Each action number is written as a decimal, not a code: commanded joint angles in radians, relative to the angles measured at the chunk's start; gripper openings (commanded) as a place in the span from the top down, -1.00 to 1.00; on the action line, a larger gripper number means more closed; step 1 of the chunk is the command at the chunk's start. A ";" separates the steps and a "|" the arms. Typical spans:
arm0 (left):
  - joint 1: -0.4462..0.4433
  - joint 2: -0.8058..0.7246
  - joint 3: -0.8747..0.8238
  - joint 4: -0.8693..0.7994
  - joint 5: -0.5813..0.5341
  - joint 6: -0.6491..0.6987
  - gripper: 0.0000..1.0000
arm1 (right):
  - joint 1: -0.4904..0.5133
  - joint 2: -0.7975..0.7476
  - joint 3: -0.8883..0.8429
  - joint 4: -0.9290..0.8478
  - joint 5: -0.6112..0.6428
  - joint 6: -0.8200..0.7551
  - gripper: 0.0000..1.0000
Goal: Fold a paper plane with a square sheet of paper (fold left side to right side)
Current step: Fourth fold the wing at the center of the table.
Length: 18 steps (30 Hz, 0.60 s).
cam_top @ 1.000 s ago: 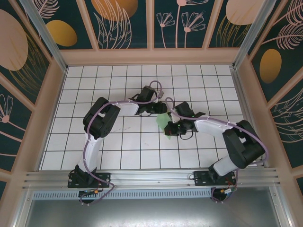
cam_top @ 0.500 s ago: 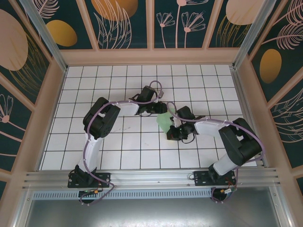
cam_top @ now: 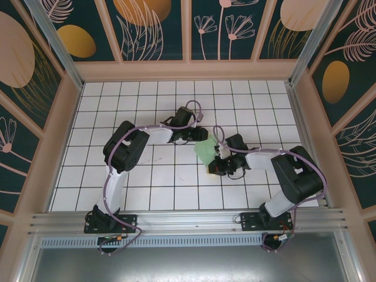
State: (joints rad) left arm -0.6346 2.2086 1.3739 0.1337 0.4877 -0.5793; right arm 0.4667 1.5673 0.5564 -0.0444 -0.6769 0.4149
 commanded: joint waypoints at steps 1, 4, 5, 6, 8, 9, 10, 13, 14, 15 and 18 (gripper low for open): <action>0.009 0.025 -0.024 -0.095 -0.090 0.032 0.43 | -0.022 0.049 -0.080 -0.054 0.010 0.028 1.00; 0.010 -0.009 -0.026 -0.080 -0.075 0.038 0.42 | -0.035 0.078 -0.105 -0.041 0.005 0.033 1.00; 0.012 -0.021 -0.025 -0.076 -0.071 0.039 0.40 | -0.037 0.089 -0.110 -0.038 0.004 0.033 1.00; 0.011 -0.037 -0.022 -0.076 -0.069 0.040 0.38 | -0.040 0.103 -0.113 -0.037 0.002 0.030 1.00; 0.013 -0.073 -0.011 -0.083 -0.070 0.051 0.34 | -0.047 0.125 -0.116 -0.036 0.005 0.019 1.00; 0.015 -0.092 -0.006 -0.089 -0.075 0.056 0.30 | -0.052 0.128 -0.115 -0.038 0.003 0.010 1.00; 0.020 -0.116 -0.004 -0.091 -0.075 0.061 0.24 | -0.055 0.120 -0.111 -0.039 0.001 0.006 1.00; 0.037 -0.197 -0.020 -0.082 -0.078 0.062 0.12 | -0.055 0.042 -0.082 -0.044 0.016 0.002 1.00; 0.045 -0.225 -0.032 -0.076 -0.077 0.062 0.10 | -0.056 0.007 -0.070 -0.045 0.021 0.001 1.00; 0.054 -0.257 -0.051 -0.067 -0.081 0.058 0.07 | -0.056 -0.035 -0.055 -0.045 0.026 -0.002 1.00; 0.073 -0.348 -0.129 -0.032 -0.081 0.035 0.00 | -0.060 -0.165 -0.024 -0.029 0.021 -0.011 0.76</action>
State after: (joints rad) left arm -0.5819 1.9476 1.2987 0.0727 0.4252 -0.5434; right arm 0.4114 1.4990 0.5148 -0.0254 -0.7124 0.4282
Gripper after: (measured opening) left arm 0.492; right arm 0.099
